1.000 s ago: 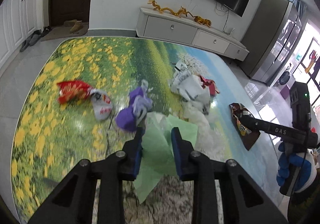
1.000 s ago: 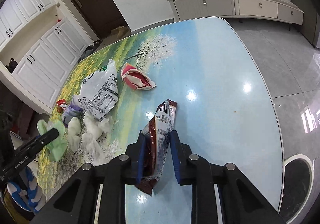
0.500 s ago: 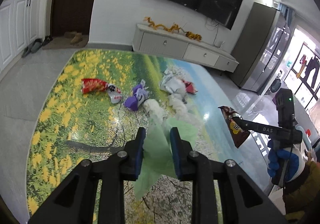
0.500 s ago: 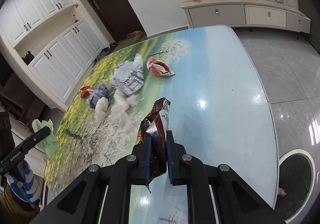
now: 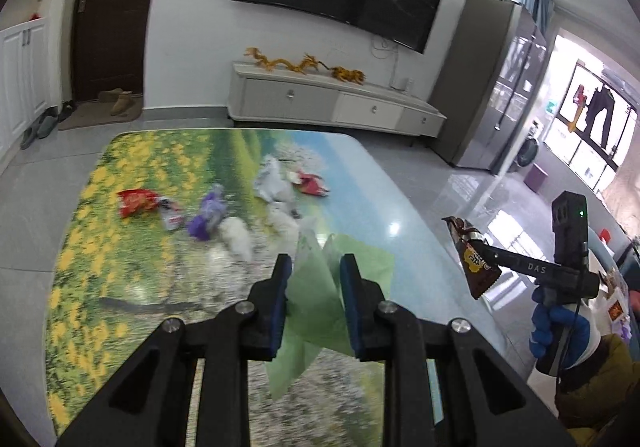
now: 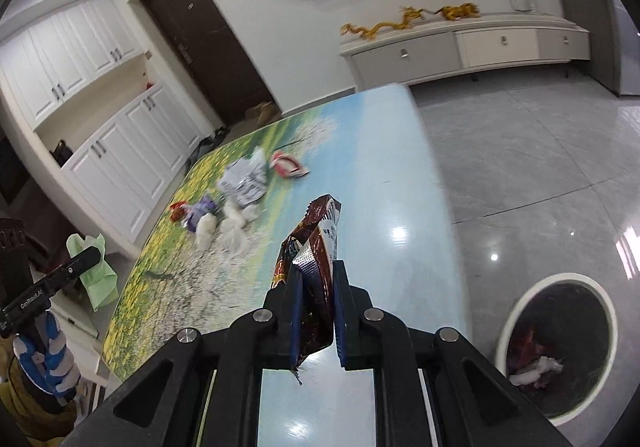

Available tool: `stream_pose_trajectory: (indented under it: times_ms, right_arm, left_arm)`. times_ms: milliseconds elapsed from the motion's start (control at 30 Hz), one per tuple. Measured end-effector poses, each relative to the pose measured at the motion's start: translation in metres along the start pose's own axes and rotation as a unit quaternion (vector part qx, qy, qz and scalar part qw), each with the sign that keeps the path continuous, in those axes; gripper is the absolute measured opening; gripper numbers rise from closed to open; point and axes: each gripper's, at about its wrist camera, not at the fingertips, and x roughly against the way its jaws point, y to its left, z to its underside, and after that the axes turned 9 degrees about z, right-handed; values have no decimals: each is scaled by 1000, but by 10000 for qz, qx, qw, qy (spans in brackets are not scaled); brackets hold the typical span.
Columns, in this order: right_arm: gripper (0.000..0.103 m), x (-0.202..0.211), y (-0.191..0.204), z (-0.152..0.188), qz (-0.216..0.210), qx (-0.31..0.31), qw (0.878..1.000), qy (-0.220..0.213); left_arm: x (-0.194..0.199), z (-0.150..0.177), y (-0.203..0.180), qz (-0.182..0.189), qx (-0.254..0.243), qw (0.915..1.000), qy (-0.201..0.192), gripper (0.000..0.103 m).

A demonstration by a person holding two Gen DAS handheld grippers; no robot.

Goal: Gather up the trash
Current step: 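Carry both items to the white bin and open both tools to drop them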

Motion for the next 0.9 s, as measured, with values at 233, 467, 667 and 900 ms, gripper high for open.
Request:
stream_pose_trajectory:
  times_ms: [233,467,667,900]
  right_arm:
    - [13,42,-99,29,806,-804,9929,-343]
    - [13,54,-188,60,1408,-1635,9762,-225]
    - [13,43,-228,72,1726,-1969,9651,-2]
    - [13,30,-260,78,1897,-2164,9575,180]
  left_arm:
    - [-82,-18,-88,788,-710,9916,735,24]
    - [-183,-20,-186,1552,-1160,9687,1551,24]
    - [-265,-14,-242,1824,-1061,9545,2107,26]
    - [-328,-1,-264,1773,-925,9482,2467,26]
